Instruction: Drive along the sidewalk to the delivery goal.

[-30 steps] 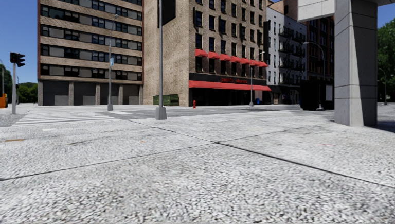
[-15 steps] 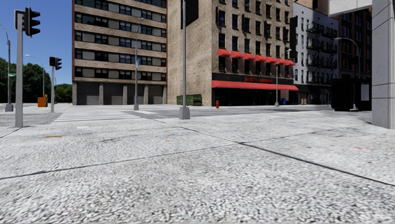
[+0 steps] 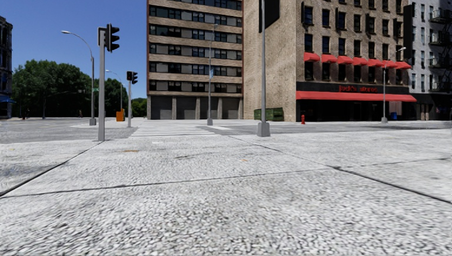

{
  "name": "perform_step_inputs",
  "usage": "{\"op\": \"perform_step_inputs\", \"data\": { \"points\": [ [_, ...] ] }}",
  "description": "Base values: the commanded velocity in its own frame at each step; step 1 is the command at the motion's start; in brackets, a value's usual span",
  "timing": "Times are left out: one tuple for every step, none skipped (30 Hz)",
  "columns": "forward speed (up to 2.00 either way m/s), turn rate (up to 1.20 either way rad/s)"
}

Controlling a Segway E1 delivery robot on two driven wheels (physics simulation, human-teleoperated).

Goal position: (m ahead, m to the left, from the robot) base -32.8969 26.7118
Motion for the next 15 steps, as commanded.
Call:
{"op": "perform_step_inputs", "data": {
  "points": [
    [0.00,0.63],
    [0.00,0.63],
    [0.00,0.63],
    [0.00,0.63],
    [0.00,0.63],
    [0.00,0.63],
    [0.00,0.63],
    [0.00,0.63],
    [0.00,0.63],
    [0.00,0.63],
    [0.00,0.63],
    [0.00,0.63],
    [0.00,0.63],
    [0.00,0.63],
    [0.00,0.63]
  ]
}}
